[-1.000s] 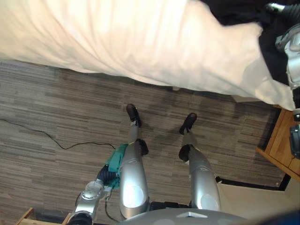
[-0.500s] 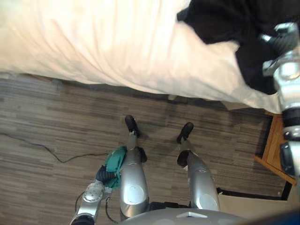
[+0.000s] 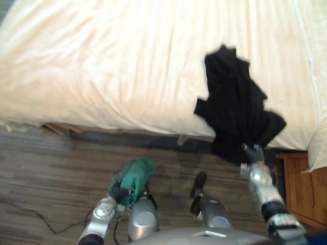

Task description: Tidy the bed and pick cloth on bed and put in laundry

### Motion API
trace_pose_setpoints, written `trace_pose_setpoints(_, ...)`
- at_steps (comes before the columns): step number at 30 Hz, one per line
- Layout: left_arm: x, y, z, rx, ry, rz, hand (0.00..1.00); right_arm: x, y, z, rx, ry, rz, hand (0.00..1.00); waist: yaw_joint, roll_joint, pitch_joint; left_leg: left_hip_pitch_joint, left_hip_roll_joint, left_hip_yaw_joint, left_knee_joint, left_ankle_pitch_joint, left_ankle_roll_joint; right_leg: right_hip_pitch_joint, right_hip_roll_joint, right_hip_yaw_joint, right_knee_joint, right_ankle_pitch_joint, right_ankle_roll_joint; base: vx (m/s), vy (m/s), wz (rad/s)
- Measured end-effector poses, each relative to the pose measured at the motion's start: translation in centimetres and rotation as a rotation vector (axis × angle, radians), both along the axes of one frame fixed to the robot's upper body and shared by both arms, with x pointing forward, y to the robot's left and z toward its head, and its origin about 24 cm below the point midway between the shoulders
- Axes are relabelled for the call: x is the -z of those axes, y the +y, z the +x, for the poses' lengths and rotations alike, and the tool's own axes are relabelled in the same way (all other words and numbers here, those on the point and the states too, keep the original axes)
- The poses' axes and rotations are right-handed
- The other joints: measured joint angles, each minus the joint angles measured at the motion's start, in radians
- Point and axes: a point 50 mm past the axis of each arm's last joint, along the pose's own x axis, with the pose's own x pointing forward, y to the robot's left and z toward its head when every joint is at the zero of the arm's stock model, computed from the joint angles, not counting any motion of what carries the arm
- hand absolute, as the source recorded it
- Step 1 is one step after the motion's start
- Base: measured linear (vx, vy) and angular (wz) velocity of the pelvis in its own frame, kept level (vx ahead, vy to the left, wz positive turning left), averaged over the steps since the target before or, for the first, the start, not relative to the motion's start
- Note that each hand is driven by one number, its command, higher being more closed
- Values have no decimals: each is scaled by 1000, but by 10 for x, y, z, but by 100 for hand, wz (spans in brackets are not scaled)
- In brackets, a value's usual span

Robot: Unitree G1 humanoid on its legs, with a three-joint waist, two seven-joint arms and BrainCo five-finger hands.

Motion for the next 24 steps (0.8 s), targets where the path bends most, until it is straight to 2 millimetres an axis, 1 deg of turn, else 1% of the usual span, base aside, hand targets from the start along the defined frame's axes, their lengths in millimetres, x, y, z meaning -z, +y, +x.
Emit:
trace_pose_setpoints(1, 6, -1, -15, 12, 49, 9, 100, 9, -2, -17, 9, 47, -4, 100, -6, 8, -29, 22, -3, 15, 0, -10, -4, 14, -2, 6, 0, -5, 6, 113, 18, -28)
trace_pose_setpoints(2, 8, -2, -21, 12, 68, 9, 100, 13, -3, -24, 13, 70, -8, 100, -9, 10, -43, 34, -3, 22, 0, -14, -5, 20, -2, 14, -1, -7, 8, 104, 11, -32)
trace_pose_setpoints(3, 13, -5, -32, 17, 106, 11, 100, 20, -5, -38, 17, 115, -15, 100, -13, 16, -71, 57, -4, 35, -1, -23, -9, 32, -2, 28, -2, -12, 10, 97, 3, -28)
trace_pose_setpoints(4, 16, -7, -39, 15, 130, 8, 100, 26, -6, -50, 12, 161, -25, 100, -23, 24, -93, 81, -4, 45, -1, -29, -13, 49, -2, 32, -3, -16, 12, 96, -1, -26)
trace_pose_setpoints(6, 18, -9, -42, 11, 144, 1, 100, 31, -7, -59, 9, 196, -21, 100, -29, 28, -102, 101, -4, 55, -2, -35, -16, 65, -2, 39, -3, -18, 13, 65, -3, -23)
trace_pose_setpoints(7, 25, -18, -50, -9, 189, -24, 100, 44, -3, -83, -5, 291, -4, 100, -30, 41, -126, 157, -4, 84, -7, -50, -25, 103, 0, 60, -5, -26, 16, 49, -1, -32)
trace_pose_setpoints(8, 26, -19, -52, -17, 205, -26, 100, 48, -1, -90, -10, 318, 4, 100, -31, 45, -135, 170, -4, 87, -7, -55, -29, 113, 0, 63, -7, -28, 18, 54, -4, -33)
trace_pose_setpoints(9, 29, -22, -54, -28, 232, -31, 100, 54, 3, -102, -12, 359, 29, 100, -34, 49, -150, 186, -4, 97, -7, -60, -33, 129, 1, 64, -10, -30, 20, 39, -5, -18)
trace_pose_setpoints(11, 34, -29, -56, -72, 292, -44, 100, 66, 16, -132, -23, 458, 90, 100, -37, 54, -180, 225, -4, 117, -8, -73, -40, 167, 3, 74, -28, -30, 21, 22, -6, -20)
trace_pose_setpoints(12, 36, -31, -57, -81, 305, -47, 100, 67, 16, -137, -20, 473, 99, 100, -38, 50, -186, 228, -4, 123, -8, -76, -42, 169, 3, 77, -30, -30, 21, -8, -2, -25)
trace_pose_setpoints(13, 37, -34, -56, -111, 321, -68, 100, 69, 16, -146, -50, 522, 101, 100, -43, 53, -204, 244, -5, 135, -8, -80, -44, 176, 3, 84, -31, -30, 21, -7, 2, -18)
trace_pose_setpoints(15, 38, -37, -54, -122, 334, -79, 100, 73, 21, -156, -92, 572, 121, 100, -54, 49, -205, 262, -4, 137, -8, -84, -47, 194, 4, 84, -33, -31, 22, -1, -5, -10)
trace_pose_setpoints(16, 38, -36, -55, -129, 347, -78, 100, 75, 23, -163, -101, 605, 143, 100, -59, 49, -207, 270, -4, 139, -8, -86, -47, 200, 4, 85, -34, -32, 22, -5, -13, -6)
trace_pose_setpoints(19, 39, -34, -57, -183, 367, -93, 100, 77, 28, -175, -134, 669, 174, 100, -57, 47, -214, 278, -5, 143, -8, -88, -48, 205, 4, 87, -34, -31, 23, -4, -9, -3)
trace_pose_setpoints(24, 40, -35, -61, -208, 393, -102, 100, 78, 28, -174, -189, 686, 154, 100, -57, 53, -216, 302, -5, 131, -8, -90, -49, 233, 1, 80, -24, -38, 23, -9, -14, 7)
